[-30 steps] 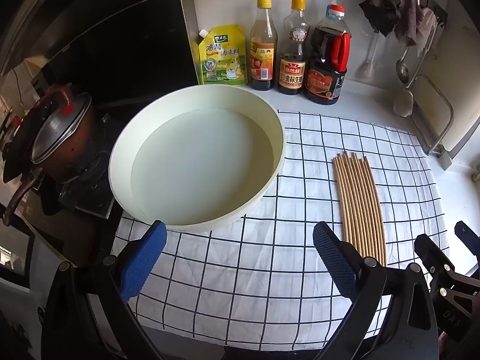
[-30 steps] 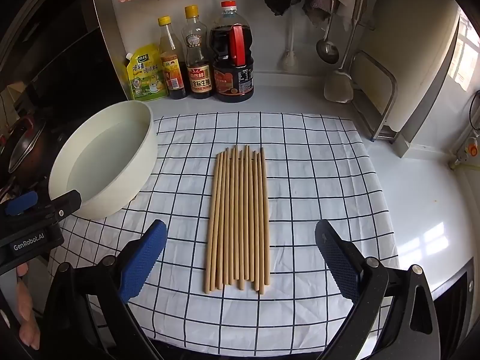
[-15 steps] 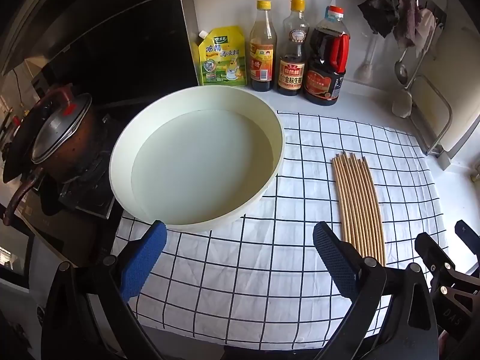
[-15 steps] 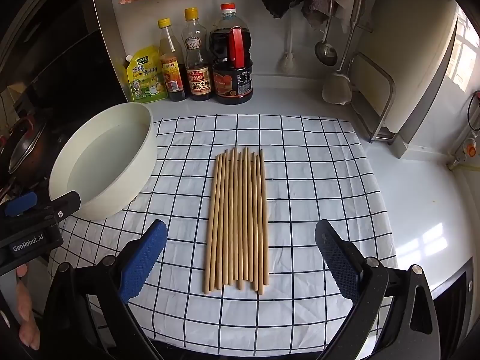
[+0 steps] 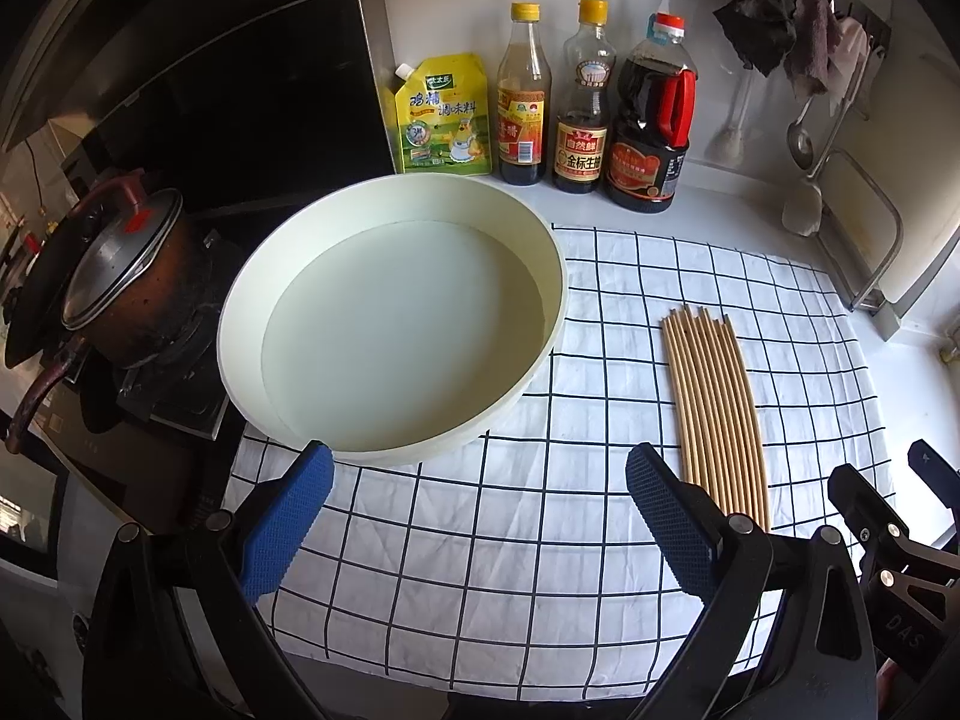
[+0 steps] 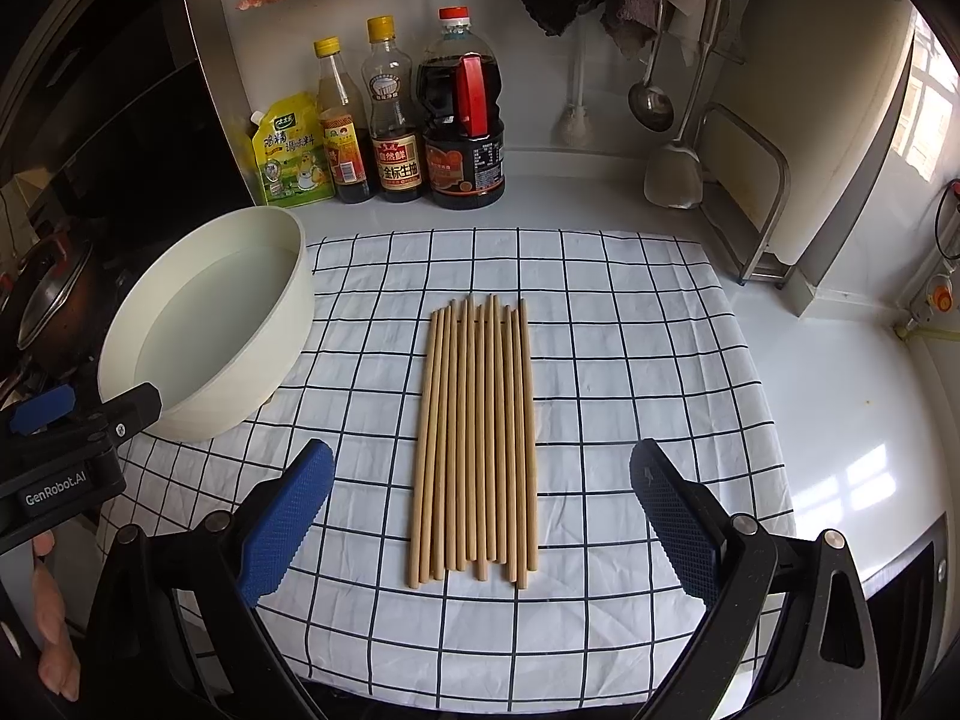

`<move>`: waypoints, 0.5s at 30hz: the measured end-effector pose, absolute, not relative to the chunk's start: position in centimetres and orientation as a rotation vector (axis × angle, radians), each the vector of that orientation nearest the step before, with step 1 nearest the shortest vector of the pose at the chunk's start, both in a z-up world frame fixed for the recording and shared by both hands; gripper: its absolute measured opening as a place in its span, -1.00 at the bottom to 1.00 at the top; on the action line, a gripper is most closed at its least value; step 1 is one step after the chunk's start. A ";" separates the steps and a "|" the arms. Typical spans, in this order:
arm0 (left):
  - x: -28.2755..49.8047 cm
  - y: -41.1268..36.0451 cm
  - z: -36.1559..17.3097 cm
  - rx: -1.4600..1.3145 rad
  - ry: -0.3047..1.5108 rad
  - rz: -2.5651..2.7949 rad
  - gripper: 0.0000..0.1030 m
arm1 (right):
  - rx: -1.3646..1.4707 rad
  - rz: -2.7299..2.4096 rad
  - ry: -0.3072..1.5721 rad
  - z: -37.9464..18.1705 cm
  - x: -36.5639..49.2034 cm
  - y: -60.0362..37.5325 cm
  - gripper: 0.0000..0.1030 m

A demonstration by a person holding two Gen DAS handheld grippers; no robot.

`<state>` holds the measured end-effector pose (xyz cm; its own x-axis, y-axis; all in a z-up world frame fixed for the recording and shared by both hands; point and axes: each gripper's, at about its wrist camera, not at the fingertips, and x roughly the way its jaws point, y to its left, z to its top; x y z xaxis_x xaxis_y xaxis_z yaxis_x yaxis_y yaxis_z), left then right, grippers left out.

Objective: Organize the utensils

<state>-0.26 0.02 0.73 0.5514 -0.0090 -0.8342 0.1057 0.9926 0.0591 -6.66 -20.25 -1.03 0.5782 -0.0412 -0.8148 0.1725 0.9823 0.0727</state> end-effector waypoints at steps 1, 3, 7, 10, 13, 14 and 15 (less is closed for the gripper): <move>-0.2 0.0 0.7 0.106 0.986 -0.067 0.87 | 0.150 -0.126 0.947 -1.0 -6.6 -20.2 0.84; -0.1 0.0 0.6 0.106 0.989 -0.065 0.87 | 0.150 -0.126 0.946 -1.0 -6.7 -20.3 0.84; 0.0 0.0 0.7 0.105 0.989 -0.065 0.87 | 0.152 -0.126 0.941 -0.9 -6.5 -20.3 0.84; 0.0 0.0 0.7 0.105 0.990 -0.065 0.87 | 0.152 -0.123 0.941 -0.9 -6.4 -20.3 0.84; 0.0 0.0 0.7 0.105 0.989 -0.065 0.87 | 0.150 -0.122 0.940 -0.9 -6.4 -20.2 0.84; -0.1 0.0 0.7 0.105 0.989 -0.065 0.87 | 0.151 -0.121 0.940 -0.9 -6.4 -20.2 0.84; 0.0 0.0 0.7 0.104 0.989 -0.065 0.87 | 0.151 -0.123 0.939 -0.9 -6.4 -20.2 0.84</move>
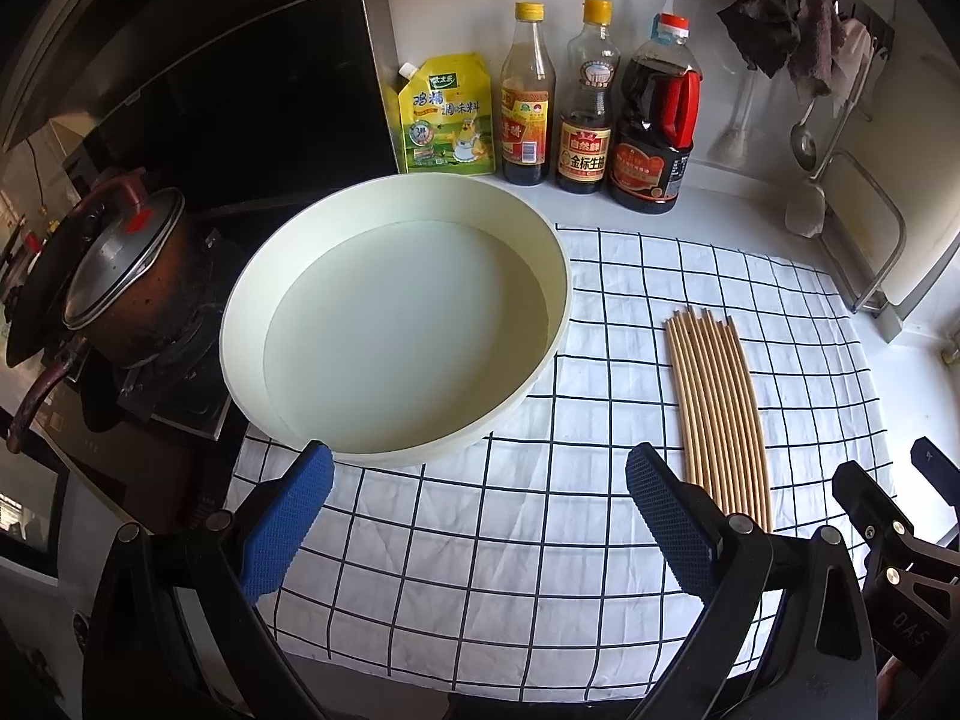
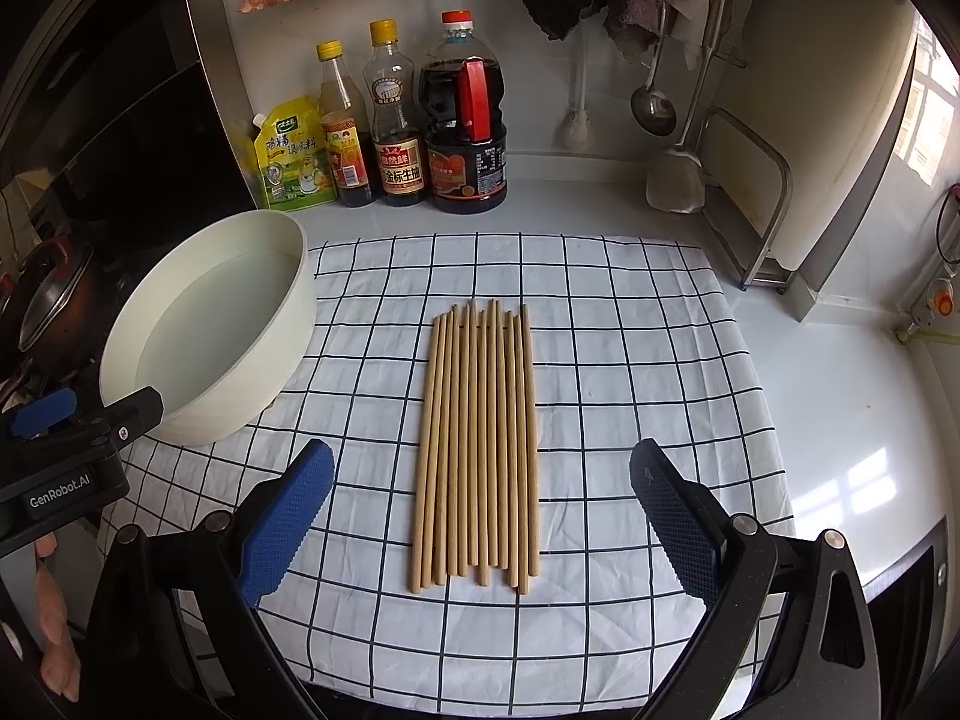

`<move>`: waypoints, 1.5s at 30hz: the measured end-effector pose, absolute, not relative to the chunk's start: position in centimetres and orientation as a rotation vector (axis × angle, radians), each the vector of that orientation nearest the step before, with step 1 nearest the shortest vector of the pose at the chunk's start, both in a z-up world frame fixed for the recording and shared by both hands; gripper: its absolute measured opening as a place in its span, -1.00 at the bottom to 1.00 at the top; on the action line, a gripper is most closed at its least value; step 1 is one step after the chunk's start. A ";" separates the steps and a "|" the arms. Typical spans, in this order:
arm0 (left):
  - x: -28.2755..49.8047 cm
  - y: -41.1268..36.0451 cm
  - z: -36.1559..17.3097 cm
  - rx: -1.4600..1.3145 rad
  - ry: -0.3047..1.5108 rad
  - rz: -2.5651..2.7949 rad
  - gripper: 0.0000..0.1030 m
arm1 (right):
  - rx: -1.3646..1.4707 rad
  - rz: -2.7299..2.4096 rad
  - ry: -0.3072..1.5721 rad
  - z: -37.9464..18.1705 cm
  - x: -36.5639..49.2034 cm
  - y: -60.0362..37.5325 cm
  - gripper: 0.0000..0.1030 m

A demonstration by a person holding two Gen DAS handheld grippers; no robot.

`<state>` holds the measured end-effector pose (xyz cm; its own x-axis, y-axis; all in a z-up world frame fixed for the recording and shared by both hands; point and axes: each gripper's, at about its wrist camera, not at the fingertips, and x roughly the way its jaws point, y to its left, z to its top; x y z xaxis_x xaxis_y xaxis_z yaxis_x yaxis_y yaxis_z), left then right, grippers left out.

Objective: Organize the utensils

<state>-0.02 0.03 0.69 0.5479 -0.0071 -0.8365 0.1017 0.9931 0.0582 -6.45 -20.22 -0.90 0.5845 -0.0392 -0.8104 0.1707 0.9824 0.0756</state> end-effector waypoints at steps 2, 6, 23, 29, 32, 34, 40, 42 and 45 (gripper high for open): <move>0.1 0.0 0.7 0.104 0.990 -0.064 0.87 | 0.151 -0.123 0.939 -0.9 -6.4 -20.2 0.84; 0.1 0.1 0.7 0.104 0.988 -0.065 0.87 | 0.151 -0.123 0.939 -0.9 -6.4 -20.2 0.84; 0.3 0.2 0.8 0.102 0.988 -0.066 0.87 | 0.152 -0.118 0.937 -1.1 -6.4 -20.0 0.84; 0.3 0.2 0.8 0.103 0.986 -0.068 0.87 | 0.152 -0.111 0.937 -1.1 -6.3 -19.9 0.84; 0.3 0.2 0.7 0.104 0.983 -0.068 0.87 | 0.152 -0.108 0.936 -1.1 -6.3 -19.9 0.84; 0.4 0.2 0.6 0.104 0.983 -0.068 0.87 | 0.153 -0.108 0.936 -1.1 -6.3 -19.9 0.84; 0.3 0.1 0.6 0.104 0.983 -0.067 0.87 | 0.154 -0.106 0.939 -1.1 -6.2 -20.0 0.84; 0.3 0.0 0.4 0.102 0.985 -0.068 0.87 | 0.151 -0.105 0.940 -1.1 -6.2 -20.0 0.84; 0.3 -0.1 0.0 0.090 0.990 -0.083 0.87 | 0.151 -0.105 0.943 -1.4 -6.2 -20.4 0.84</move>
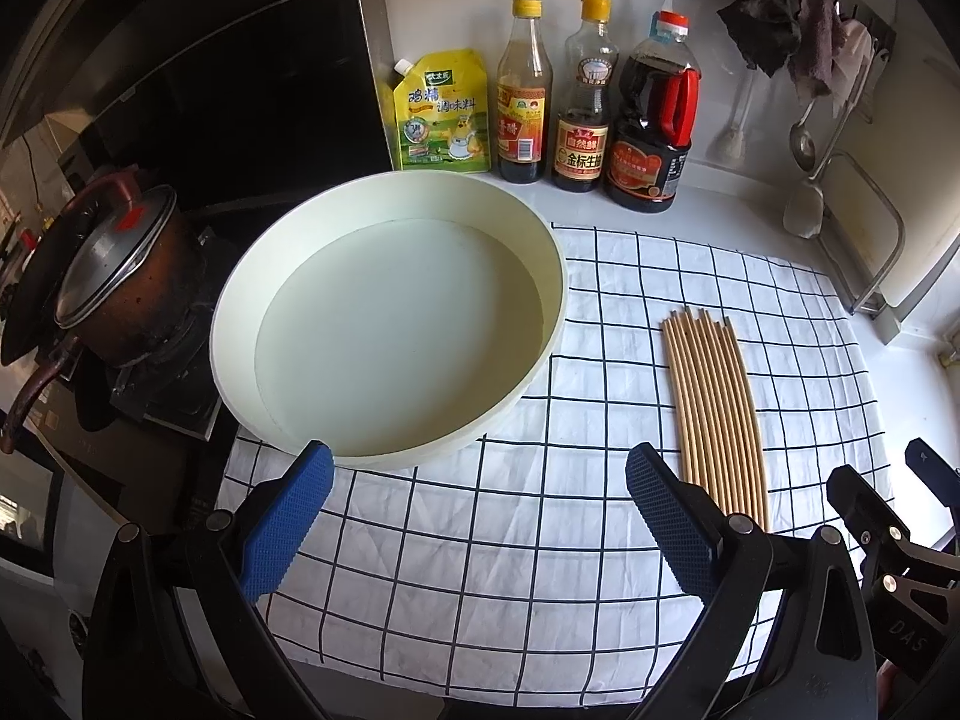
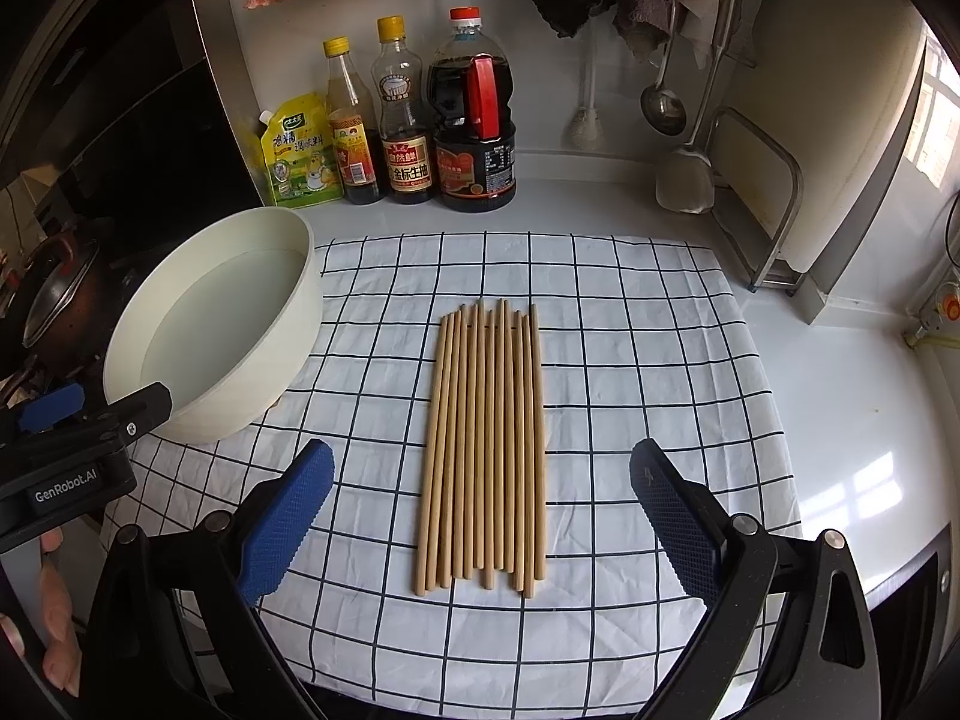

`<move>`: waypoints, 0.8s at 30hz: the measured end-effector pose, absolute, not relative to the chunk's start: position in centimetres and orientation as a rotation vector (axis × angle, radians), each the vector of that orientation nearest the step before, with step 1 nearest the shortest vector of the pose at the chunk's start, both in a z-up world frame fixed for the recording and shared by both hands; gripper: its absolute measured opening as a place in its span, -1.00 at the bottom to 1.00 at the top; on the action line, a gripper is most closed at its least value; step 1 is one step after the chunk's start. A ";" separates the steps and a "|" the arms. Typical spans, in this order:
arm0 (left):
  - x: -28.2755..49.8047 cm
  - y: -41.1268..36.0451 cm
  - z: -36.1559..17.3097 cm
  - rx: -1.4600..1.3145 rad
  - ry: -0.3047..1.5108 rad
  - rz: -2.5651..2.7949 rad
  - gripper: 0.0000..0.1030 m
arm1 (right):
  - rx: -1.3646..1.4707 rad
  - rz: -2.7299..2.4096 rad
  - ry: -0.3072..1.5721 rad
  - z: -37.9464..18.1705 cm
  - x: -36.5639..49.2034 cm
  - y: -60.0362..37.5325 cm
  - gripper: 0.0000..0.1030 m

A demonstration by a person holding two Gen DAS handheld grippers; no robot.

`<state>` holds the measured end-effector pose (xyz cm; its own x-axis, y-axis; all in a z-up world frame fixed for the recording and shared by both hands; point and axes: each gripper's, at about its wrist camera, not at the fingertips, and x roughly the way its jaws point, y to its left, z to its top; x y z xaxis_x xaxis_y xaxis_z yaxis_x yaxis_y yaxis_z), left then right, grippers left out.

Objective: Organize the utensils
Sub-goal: 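Grasp one wooden chopstick with the left tool while the right tool grasps another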

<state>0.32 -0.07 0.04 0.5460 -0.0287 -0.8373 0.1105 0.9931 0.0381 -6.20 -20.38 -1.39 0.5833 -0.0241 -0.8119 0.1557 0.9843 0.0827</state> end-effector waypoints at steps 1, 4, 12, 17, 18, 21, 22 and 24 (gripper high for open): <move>0.3 -0.2 -0.1 0.086 0.992 -0.088 0.87 | 0.155 -0.104 0.943 -1.5 -6.2 -20.7 0.84; 0.4 -1.1 -1.0 0.087 1.009 -0.111 0.87 | 0.157 -0.107 0.939 -1.9 -6.6 -21.7 0.84; 0.1 -5.6 -3.0 0.130 0.996 -0.239 0.87 | 0.129 -0.091 0.940 -4.2 -7.0 -25.3 0.84; 0.7 -8.0 -5.2 0.129 1.017 -0.266 0.87 | 0.121 -0.079 0.975 -7.2 -5.9 -27.1 0.84; 1.0 -8.3 -5.8 0.120 1.031 -0.270 0.87 | 0.122 -0.069 0.987 -8.0 -5.4 -27.3 0.84; 1.3 -9.0 -7.5 0.128 1.045 -0.249 0.87 | 0.122 -0.055 1.019 -9.9 -4.1 -27.7 0.84; 1.4 -9.2 -8.1 0.140 1.045 -0.235 0.87 | 0.117 -0.059 1.031 -10.5 -3.7 -27.7 0.84; 1.8 -9.4 -9.1 0.156 1.055 -0.208 0.87 | 0.111 -0.058 1.057 -11.7 -2.8 -28.0 0.84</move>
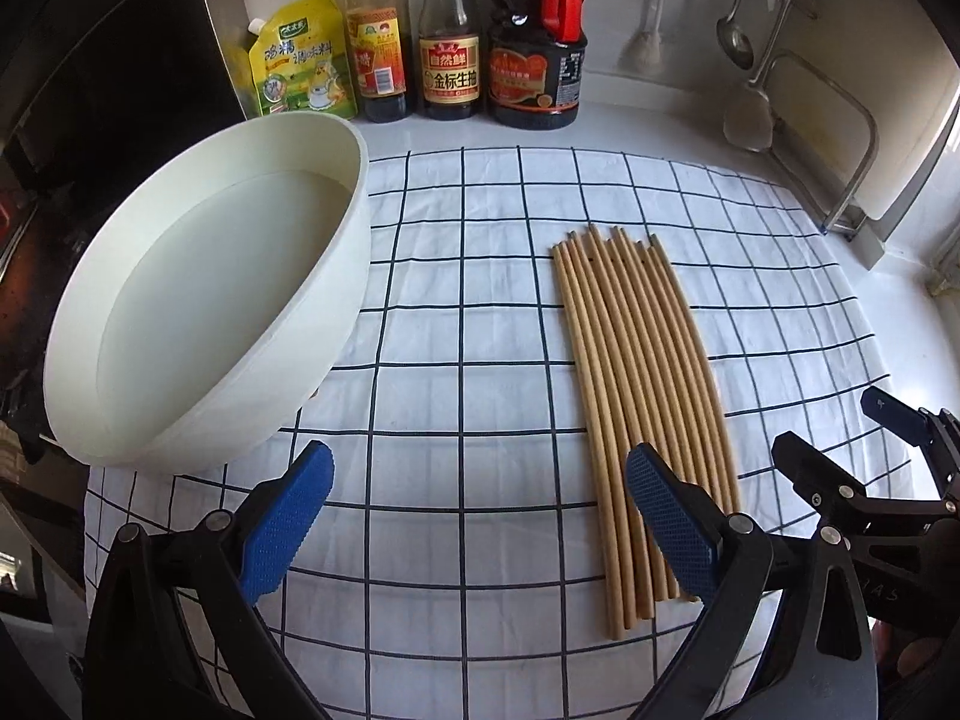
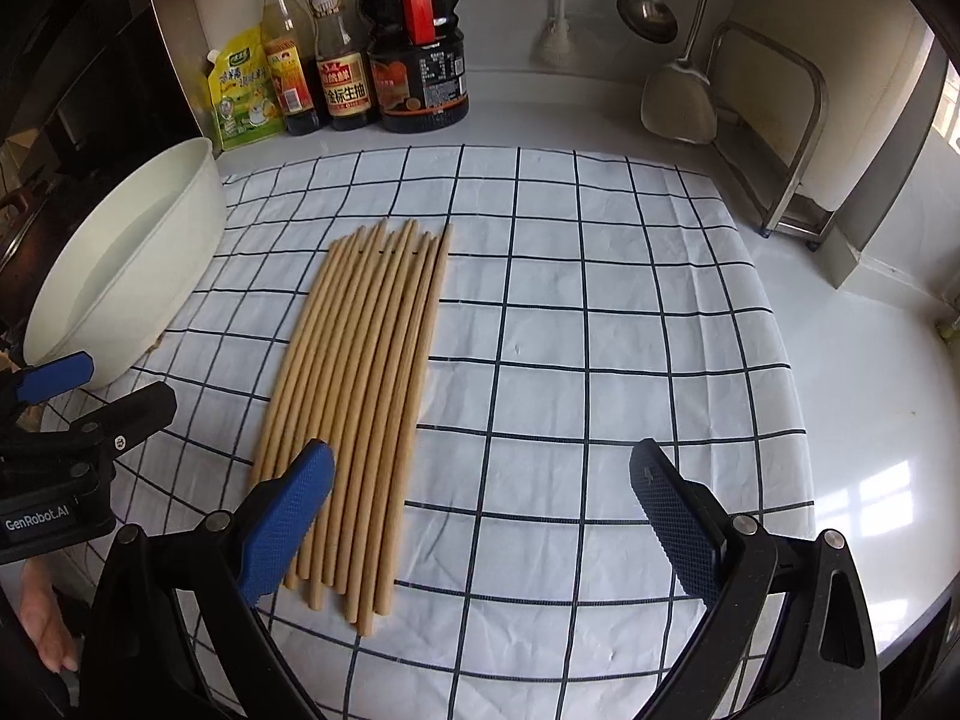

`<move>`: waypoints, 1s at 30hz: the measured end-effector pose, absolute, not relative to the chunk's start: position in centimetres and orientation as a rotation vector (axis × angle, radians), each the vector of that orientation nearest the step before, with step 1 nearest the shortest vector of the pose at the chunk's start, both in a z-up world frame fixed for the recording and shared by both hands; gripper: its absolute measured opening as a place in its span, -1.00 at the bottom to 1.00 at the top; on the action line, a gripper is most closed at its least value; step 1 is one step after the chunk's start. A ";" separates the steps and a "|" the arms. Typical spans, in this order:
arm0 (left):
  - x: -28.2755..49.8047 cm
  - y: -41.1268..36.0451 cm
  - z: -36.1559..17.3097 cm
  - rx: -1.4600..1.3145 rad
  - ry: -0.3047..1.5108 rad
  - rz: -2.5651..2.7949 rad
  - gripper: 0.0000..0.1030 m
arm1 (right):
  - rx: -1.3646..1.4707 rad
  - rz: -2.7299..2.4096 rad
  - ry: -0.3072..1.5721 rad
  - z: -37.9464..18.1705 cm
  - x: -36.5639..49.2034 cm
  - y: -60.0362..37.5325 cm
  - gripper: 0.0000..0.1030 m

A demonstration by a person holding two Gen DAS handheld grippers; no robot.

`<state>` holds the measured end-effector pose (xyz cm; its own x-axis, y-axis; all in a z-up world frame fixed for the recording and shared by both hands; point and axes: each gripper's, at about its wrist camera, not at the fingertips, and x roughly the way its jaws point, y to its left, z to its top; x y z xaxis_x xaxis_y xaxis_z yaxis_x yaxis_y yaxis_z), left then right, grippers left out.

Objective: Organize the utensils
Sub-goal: 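Grasp one wooden chopstick with the left tool while the right tool grasps another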

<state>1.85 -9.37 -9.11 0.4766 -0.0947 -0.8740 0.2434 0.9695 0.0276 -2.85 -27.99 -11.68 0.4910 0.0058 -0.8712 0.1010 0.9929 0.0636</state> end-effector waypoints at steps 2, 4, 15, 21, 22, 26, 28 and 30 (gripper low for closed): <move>2.4 -9.3 -10.2 0.151 1.080 -0.188 0.87 | 0.098 -0.076 1.070 -12.7 -2.1 -28.3 0.84; 2.9 -9.3 -11.1 0.144 1.106 -0.174 0.87 | 0.089 -0.093 1.079 -13.4 -1.4 -28.5 0.84; 3.3 -10.2 -12.7 0.148 1.105 -0.153 0.87 | 0.061 -0.089 1.120 -15.2 0.0 -28.5 0.84; 3.7 -10.6 -13.1 0.153 1.112 -0.148 0.87 | 0.016 -0.089 1.130 -15.2 0.2 -28.0 0.84; 3.7 -10.6 -13.2 0.150 1.111 -0.149 0.87 | 0.005 -0.092 1.129 -15.1 0.2 -27.9 0.84; 3.7 -10.8 -13.3 0.139 1.113 -0.158 0.87 | -0.022 -0.099 1.137 -15.2 0.5 -27.8 0.84; 3.8 -11.0 -13.4 0.133 1.124 -0.168 0.87 | -0.042 -0.103 1.153 -15.6 0.7 -27.6 0.84; 3.8 -11.1 -13.5 0.125 1.132 -0.173 0.87 | -0.050 -0.105 1.140 -15.5 0.7 -27.6 0.84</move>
